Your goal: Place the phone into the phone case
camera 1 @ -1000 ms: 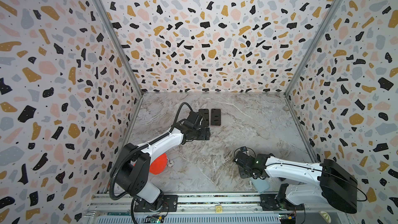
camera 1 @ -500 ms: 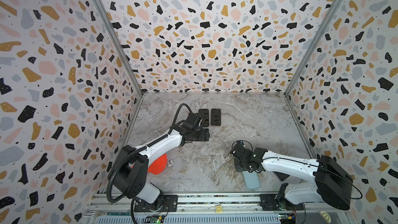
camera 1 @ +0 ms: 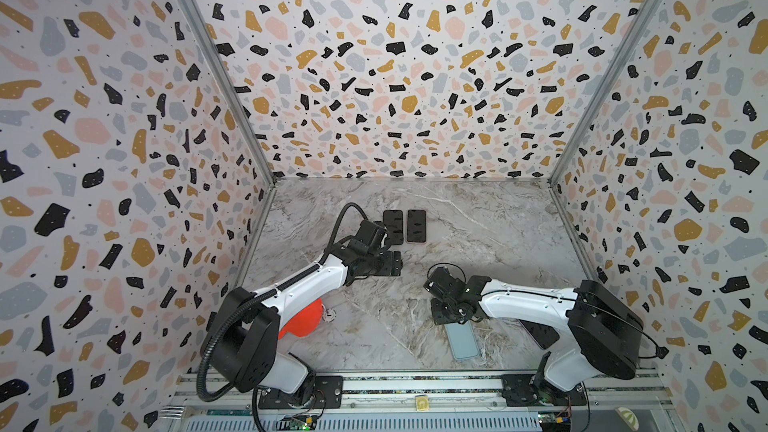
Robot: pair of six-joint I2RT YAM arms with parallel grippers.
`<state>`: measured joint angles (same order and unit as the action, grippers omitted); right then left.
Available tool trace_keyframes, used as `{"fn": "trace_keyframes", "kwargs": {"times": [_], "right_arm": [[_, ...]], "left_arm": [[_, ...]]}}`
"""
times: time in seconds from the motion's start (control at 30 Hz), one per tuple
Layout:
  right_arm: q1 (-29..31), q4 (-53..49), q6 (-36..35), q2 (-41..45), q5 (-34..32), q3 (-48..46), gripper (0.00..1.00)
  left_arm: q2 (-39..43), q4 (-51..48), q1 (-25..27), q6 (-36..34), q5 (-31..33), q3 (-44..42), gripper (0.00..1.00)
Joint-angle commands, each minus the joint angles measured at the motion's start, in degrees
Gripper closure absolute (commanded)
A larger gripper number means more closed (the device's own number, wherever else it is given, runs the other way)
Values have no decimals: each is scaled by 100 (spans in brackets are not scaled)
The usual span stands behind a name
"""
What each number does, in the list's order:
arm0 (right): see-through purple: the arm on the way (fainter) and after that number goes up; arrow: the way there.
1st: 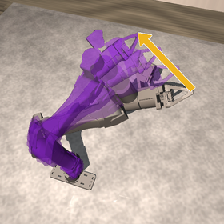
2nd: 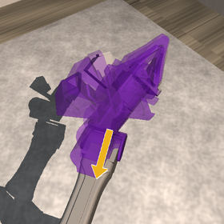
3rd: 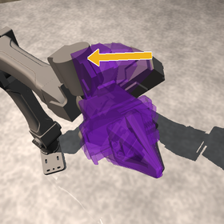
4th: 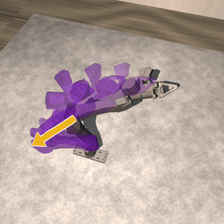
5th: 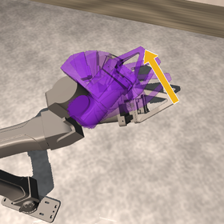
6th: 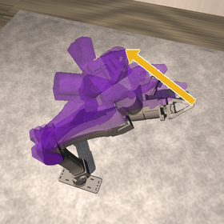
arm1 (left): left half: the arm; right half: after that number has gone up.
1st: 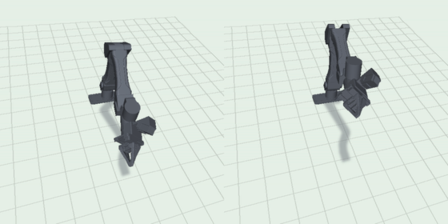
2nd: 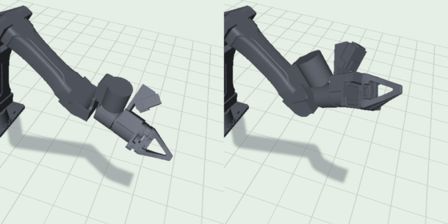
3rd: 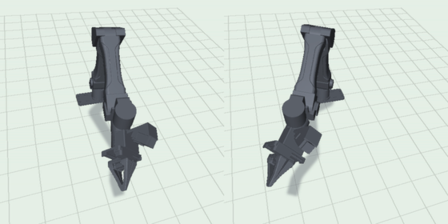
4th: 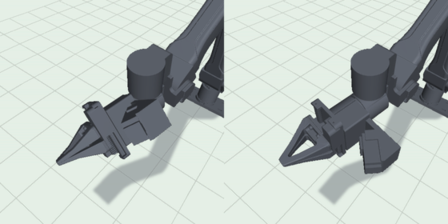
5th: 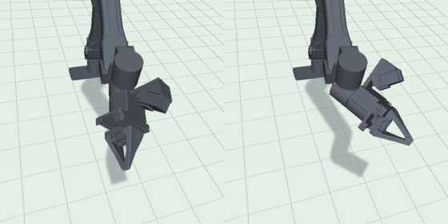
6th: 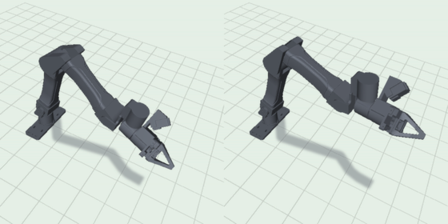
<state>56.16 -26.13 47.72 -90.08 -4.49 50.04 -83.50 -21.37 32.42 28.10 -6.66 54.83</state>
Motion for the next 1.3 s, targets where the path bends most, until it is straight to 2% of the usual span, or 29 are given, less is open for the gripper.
{"fn": "trace_keyframes", "kwargs": {"times": [0.0, 0.1, 0.17, 0.27, 0.4, 0.5, 0.63, 0.8, 0.97, 1.07, 1.17, 1.27], "right_arm": [[0, -15, 62, -85, -30, 260, 87], [-50, -92, -1, -133, 53, 362, 67], [-119, -223, -40, -44, 46, 420, 58], [-298, -505, -143, 272, -131, 486, 47], [-821, -859, -313, 857, -478, 363, 40], [-1581, -824, -550, 1385, -529, 34, 35], [-3018, -487, -914, 2076, -429, -541, 28], [-4587, 99, -1158, 2617, -569, -1026, 5], [-6125, 257, -933, 2175, -273, -1181, 2], [-6821, 361, -879, 1860, -154, -1328, 2], [-7274, 602, -862, 1808, 3, -1638, 2], [-7356, 726, -865, 1878, 112, -1897, 2]], "left_arm": [[166, 87, -24, -67, -64, -68, 11], [187, 85, -26, -72, -81, -60, 11], [196, 97, -26, -66, -122, -60, 11], [217, 154, -26, -40, -233, -69, 11], [293, 227, -26, 11, -408, -95, 11], [365, 272, -15, 34, -490, -130, 11], [402, 287, -17, 14, -565, -139, 11], [427, 290, -17, -43, -613, -126, 11], [449, 327, -17, -59, -660, -191, 11], [449, 361, -17, -59, -692, -231, 11], [439, 371, -17, -71, -725, -236, 11], [427, 379, -17, -81, -729, -249, 11]]}}
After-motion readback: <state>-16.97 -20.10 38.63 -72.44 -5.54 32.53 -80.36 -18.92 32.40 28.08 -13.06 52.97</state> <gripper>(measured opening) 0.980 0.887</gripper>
